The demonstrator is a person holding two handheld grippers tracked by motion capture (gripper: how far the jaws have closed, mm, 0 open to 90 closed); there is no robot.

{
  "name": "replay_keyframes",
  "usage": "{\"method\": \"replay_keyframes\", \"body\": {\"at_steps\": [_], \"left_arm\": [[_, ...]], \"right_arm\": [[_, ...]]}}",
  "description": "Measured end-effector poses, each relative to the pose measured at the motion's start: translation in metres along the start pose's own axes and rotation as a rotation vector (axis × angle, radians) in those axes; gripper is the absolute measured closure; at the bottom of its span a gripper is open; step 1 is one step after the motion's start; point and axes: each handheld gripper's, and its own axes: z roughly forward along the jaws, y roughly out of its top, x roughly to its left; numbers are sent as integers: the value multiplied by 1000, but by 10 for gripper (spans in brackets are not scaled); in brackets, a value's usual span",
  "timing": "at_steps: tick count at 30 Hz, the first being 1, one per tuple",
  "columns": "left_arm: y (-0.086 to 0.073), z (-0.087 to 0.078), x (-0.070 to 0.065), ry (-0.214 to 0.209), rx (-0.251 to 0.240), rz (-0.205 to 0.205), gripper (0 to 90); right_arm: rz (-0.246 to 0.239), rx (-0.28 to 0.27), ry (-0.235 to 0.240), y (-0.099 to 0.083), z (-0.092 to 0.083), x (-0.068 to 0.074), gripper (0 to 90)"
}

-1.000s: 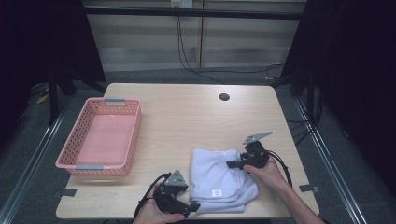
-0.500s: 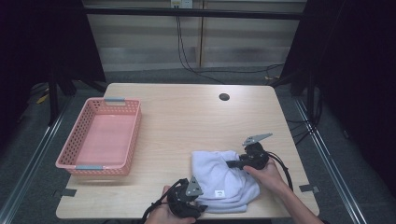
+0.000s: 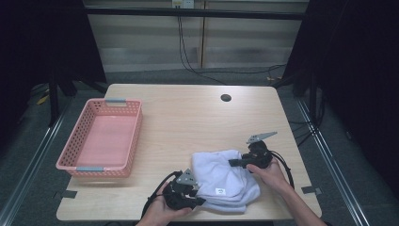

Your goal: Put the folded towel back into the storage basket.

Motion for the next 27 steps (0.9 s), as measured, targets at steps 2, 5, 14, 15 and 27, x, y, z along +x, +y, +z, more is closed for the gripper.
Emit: {"method": "replay_keyframes", "body": {"at_steps": [2,5,14,15,27], "left_arm": [[1,-3,2,-2,8,-13,688],[4,-9,3,-5,-2,-16,690],[11,-27,9,-2,-47,-9,694],[12,-28,9,-2,-55,-13,694],[17,-54,22,30,-92,-33,694]], "right_arm": [[-8,-10,0,3,-1,2,719],[-6,-29,10,8,-3,3,719],[-3,-60,14,20,-10,6,720],[-10,-60,8,21,-10,6,721],[-20,-87,32,50,-10,9,723]]}}
